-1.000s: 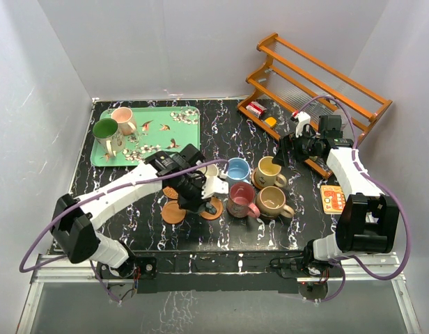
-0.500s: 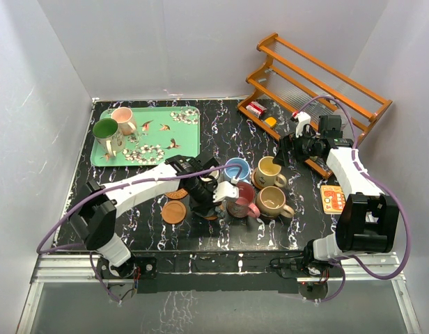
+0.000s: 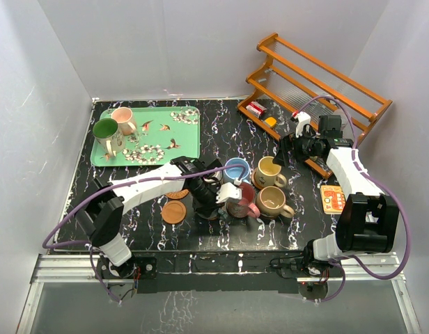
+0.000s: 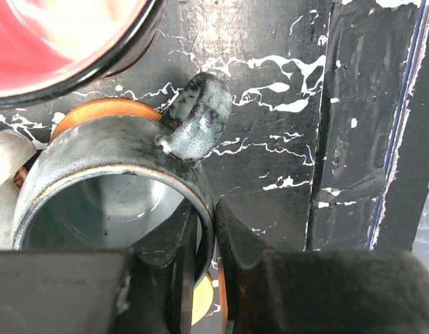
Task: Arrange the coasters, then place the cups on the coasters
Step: Place the cup on the coaster.
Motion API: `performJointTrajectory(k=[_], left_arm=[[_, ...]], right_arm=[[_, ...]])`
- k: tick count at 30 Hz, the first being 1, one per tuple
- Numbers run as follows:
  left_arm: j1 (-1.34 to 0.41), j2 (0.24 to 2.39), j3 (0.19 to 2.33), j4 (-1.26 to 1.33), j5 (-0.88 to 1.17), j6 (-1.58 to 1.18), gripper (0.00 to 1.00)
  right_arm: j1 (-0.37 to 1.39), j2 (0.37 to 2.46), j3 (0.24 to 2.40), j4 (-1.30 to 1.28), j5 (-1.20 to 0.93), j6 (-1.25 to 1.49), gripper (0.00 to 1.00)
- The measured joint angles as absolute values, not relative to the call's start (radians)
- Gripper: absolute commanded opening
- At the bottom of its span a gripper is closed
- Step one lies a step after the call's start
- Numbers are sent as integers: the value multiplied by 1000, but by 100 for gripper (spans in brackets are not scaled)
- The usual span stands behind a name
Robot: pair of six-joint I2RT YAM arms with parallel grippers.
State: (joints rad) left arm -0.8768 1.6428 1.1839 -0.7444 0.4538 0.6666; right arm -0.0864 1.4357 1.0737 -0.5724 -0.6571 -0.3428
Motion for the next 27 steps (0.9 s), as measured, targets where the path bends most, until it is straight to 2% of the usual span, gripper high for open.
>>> performJointTrajectory(k=[27], left_arm=[[-897, 1679, 1221, -790, 462, 654, 0]], right_arm=[[-86, 1436, 1074, -573, -657, -347, 98]])
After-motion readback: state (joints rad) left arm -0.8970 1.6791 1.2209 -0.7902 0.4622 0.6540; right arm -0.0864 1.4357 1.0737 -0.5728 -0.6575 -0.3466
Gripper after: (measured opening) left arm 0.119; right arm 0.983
